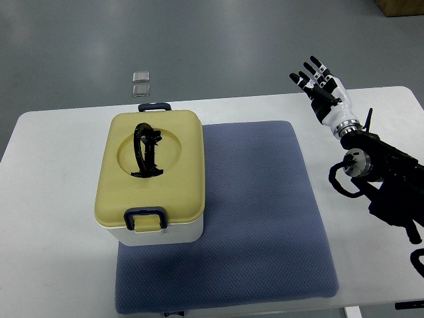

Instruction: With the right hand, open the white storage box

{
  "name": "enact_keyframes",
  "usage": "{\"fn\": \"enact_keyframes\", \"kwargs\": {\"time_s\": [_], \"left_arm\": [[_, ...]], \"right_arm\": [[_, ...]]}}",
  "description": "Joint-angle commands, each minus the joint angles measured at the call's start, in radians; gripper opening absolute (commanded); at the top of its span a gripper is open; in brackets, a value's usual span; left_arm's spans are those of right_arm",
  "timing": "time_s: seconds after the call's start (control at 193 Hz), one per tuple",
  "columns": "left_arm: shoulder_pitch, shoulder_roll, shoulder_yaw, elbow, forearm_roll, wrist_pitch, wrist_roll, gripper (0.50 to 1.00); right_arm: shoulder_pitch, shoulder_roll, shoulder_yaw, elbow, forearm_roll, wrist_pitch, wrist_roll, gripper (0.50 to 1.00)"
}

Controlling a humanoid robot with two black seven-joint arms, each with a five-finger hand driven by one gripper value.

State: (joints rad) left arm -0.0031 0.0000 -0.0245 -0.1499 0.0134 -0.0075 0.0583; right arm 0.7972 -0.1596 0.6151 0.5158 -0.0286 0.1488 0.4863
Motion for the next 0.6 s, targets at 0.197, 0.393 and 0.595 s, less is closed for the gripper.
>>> {"fn": "enact_keyframes", "kwargs": {"time_s": [0.197,0.393,0.595], "left_arm": [[0.0,0.0,0.001,0.004,0.0,0.0,0.0,1.0],[0.0,0.0,0.001,0.004,0.0,0.0,0.0,1.0],[0.0,0.0,0.0,0.004,0.0,0.0,0.0,1.0]], "right_arm": [[-0.003,0.0,0.0,0.0,-0.001,0.0,0.0,0.932],[0.0,-0.005,-0.002,0.001,-0.001,0.0,0.0,0.932],[0.01,-0.014,-0.009,0.013,-0.004,0.011,-0.002,0.932]]}}
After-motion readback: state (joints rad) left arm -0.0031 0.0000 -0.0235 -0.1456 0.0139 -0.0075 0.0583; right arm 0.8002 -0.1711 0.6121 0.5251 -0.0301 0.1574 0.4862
